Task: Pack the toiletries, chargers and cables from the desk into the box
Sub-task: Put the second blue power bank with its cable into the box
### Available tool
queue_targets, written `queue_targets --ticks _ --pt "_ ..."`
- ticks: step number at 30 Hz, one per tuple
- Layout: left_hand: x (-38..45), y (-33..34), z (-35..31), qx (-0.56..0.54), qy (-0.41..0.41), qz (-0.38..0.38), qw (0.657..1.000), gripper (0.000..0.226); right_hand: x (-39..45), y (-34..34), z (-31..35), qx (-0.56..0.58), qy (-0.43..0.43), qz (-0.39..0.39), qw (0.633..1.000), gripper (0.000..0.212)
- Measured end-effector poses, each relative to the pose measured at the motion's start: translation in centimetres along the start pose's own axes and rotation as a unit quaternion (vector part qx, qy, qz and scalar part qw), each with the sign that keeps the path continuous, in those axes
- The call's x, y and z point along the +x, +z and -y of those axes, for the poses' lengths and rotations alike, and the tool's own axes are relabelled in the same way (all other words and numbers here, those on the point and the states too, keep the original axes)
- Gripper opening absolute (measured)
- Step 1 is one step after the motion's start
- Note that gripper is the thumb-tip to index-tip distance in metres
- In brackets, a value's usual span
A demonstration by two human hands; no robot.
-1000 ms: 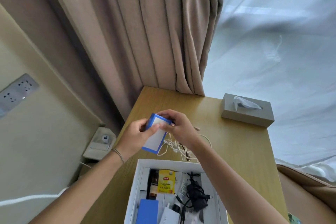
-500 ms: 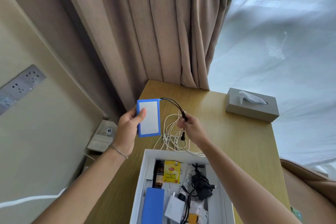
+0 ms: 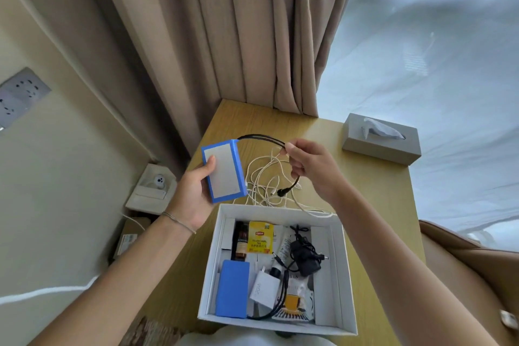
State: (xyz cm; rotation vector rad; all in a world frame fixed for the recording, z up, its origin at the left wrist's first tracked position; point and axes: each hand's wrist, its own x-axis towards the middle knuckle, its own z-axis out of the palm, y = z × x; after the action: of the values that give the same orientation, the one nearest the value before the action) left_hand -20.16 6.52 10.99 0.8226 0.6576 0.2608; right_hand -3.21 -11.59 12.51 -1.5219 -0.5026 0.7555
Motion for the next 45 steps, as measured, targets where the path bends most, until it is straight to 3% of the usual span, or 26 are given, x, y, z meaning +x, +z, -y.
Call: queue_targets --ticks 3,6,11,13,14,19,26,30,36,40,42,45 --pt "-0.2 -0.1 0.6 0.067 0.006 0.020 0.997 0.033 -0.9 0.0 1.0 0.065 0.020 0.000 0.998 0.024" --pt "-0.6 -0.8 1.1 0.200 0.029 0.039 0.979 0.043 -1.8 -0.3 1.9 0.093 0.028 -0.002 0.995 0.024" --pt "-0.9 -1.1 1.2 0.430 0.062 0.145 0.889 0.046 -3.2 0.2 1.7 0.047 0.067 0.000 0.997 0.025" --pt "-0.8 -0.9 2.1 0.513 0.068 0.169 0.839 0.039 -3.8 0.5 1.1 0.033 0.085 0.001 0.996 0.026" --pt "-0.7 -0.8 2.8 0.528 0.069 0.166 0.830 0.032 -4.2 0.6 0.8 0.031 0.096 0.001 0.995 0.026" --pt "-0.2 -0.7 7.3 0.409 -0.021 0.035 0.912 0.018 -5.9 0.5 -1.2 0.024 0.156 0.007 0.988 0.028" --pt "0.2 -0.6 11.8 0.333 -0.085 -0.055 0.937 0.015 -7.8 0.7 -3.8 0.004 0.216 -0.007 0.976 0.027" --pt "0.6 -0.7 13.2 0.304 -0.107 -0.079 0.943 0.021 -8.3 1.1 -4.8 -0.070 0.255 -0.016 0.964 0.030" --pt "0.9 -1.1 14.4 0.345 -0.085 -0.090 0.930 0.031 -8.9 1.7 -6.2 -0.068 0.290 -0.016 0.955 0.036" --pt "0.5 -1.7 14.0 0.416 -0.005 -0.026 0.909 0.028 -9.4 0.8 -6.2 -0.004 0.240 0.017 0.971 0.030" --pt "0.4 -1.9 13.4 0.465 0.052 0.021 0.884 0.027 -9.6 0.2 -5.7 0.019 0.211 0.037 0.977 0.027" --pt "0.8 -2.2 12.7 0.572 0.128 0.075 0.807 0.028 -9.7 -0.3 -4.9 0.023 0.175 0.086 0.981 0.025"
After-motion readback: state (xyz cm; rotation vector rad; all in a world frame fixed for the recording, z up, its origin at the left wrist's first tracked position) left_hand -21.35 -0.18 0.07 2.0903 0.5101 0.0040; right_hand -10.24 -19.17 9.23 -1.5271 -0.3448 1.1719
